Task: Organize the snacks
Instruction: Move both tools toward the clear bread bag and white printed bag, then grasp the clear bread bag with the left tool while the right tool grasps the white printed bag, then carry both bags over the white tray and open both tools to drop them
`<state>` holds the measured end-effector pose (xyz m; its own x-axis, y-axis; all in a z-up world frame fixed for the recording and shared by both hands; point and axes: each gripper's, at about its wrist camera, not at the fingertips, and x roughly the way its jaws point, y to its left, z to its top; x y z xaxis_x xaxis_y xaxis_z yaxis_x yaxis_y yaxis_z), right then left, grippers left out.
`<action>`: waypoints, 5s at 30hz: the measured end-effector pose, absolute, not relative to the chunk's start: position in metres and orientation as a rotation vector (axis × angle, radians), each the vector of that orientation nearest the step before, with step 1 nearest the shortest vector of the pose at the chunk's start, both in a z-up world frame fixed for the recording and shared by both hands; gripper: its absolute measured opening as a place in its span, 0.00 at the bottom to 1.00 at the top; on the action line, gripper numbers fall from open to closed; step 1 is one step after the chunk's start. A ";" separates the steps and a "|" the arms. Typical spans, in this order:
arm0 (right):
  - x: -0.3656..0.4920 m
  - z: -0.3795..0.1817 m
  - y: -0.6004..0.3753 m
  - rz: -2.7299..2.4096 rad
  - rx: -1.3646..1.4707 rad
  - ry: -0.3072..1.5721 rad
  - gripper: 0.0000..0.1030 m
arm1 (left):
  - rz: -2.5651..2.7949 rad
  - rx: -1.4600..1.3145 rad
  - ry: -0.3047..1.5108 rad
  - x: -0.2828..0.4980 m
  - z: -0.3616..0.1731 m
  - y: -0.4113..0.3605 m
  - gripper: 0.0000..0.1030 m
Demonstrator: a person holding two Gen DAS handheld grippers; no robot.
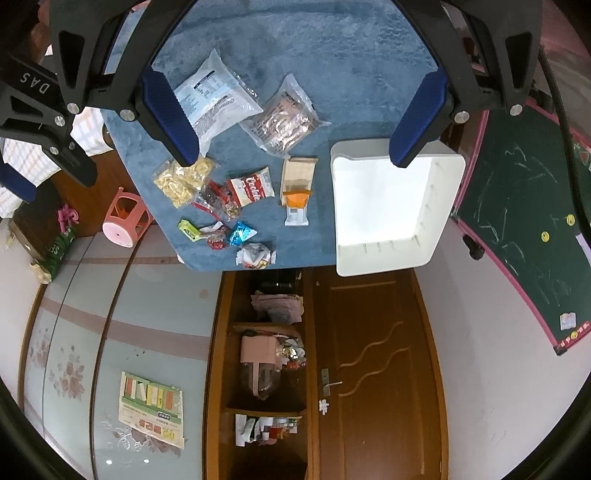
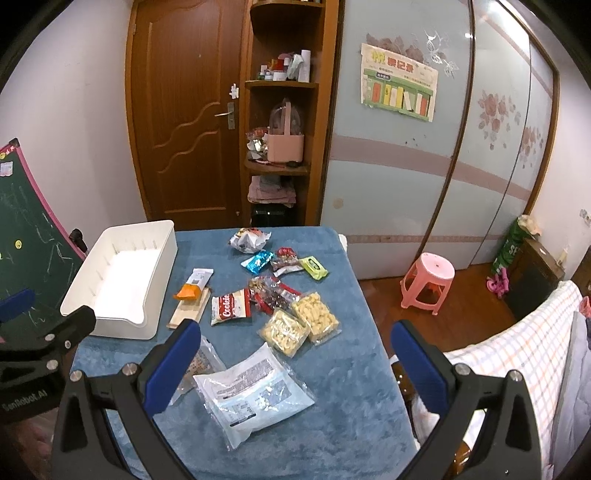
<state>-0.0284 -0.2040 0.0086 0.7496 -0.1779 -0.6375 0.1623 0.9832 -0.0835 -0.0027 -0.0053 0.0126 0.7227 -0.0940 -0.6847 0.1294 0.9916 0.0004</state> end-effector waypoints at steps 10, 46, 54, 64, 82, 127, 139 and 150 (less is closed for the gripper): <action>-0.018 0.023 -0.200 -0.169 -0.079 0.662 1.00 | -0.120 0.063 0.691 0.003 0.027 -0.005 1.00; 0.051 -0.176 -0.238 0.248 -0.169 1.022 1.00 | -0.298 0.101 1.143 0.085 -0.183 0.012 1.00; 0.082 -0.214 -0.251 0.339 -0.076 1.107 1.00 | -0.354 0.174 1.197 0.104 -0.208 -0.007 1.00; 0.090 -0.237 -0.225 0.560 -0.039 1.207 0.75 | -0.389 0.174 1.281 0.125 -0.229 -0.008 1.00; 0.054 -0.187 -0.247 0.400 -0.011 1.107 0.25 | -0.442 0.249 1.341 0.151 -0.262 -0.038 0.90; 0.215 0.001 0.001 0.144 -0.056 0.808 0.25 | 0.042 -0.173 0.962 0.190 -0.068 0.207 0.72; 0.246 -0.068 0.049 0.202 -0.106 0.966 0.37 | 0.040 -0.140 0.971 0.203 -0.103 0.201 0.85; 0.211 -0.044 0.031 0.262 -0.026 0.892 0.44 | 0.063 -0.168 0.899 0.167 -0.082 0.202 0.85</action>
<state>0.2111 0.0307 -0.0440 0.5984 0.2150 -0.7718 -0.2364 0.9678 0.0863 0.1669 0.2019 -0.0819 0.6217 -0.0157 -0.7831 -0.1247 0.9851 -0.1187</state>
